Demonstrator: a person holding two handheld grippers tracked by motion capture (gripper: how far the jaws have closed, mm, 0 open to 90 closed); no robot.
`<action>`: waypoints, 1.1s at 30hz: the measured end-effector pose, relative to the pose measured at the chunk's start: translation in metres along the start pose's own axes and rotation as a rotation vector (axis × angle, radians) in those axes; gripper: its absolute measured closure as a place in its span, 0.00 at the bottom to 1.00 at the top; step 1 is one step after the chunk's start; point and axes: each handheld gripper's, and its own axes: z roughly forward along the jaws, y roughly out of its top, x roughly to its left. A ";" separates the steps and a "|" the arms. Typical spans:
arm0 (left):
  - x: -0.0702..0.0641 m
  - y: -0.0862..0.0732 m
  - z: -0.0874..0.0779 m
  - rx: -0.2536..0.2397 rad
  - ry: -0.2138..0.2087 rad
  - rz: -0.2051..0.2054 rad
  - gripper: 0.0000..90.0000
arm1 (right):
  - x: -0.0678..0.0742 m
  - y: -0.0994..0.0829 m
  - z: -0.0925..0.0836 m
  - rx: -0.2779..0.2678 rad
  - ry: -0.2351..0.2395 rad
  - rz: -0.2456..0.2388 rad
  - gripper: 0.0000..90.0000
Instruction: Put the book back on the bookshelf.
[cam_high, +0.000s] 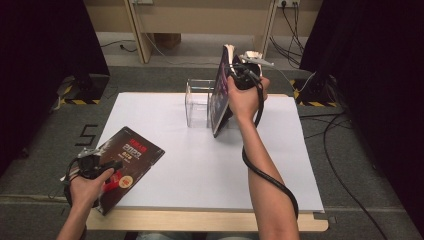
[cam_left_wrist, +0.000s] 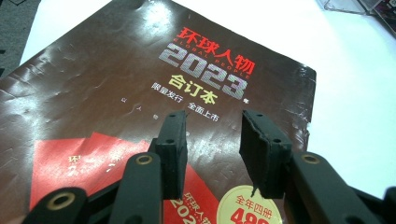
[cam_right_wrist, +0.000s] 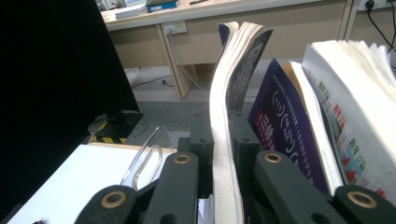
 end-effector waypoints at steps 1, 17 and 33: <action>0.000 0.000 0.000 0.000 -0.001 0.000 0.67 | 0.000 -0.002 0.002 0.005 -0.001 0.002 0.92; -0.001 0.000 0.000 -0.002 -0.001 0.004 0.67 | -0.003 -0.021 0.012 0.005 -0.024 0.020 0.92; -0.002 0.000 0.000 -0.003 -0.003 0.010 0.67 | -0.001 -0.021 0.014 0.028 -0.025 0.011 0.92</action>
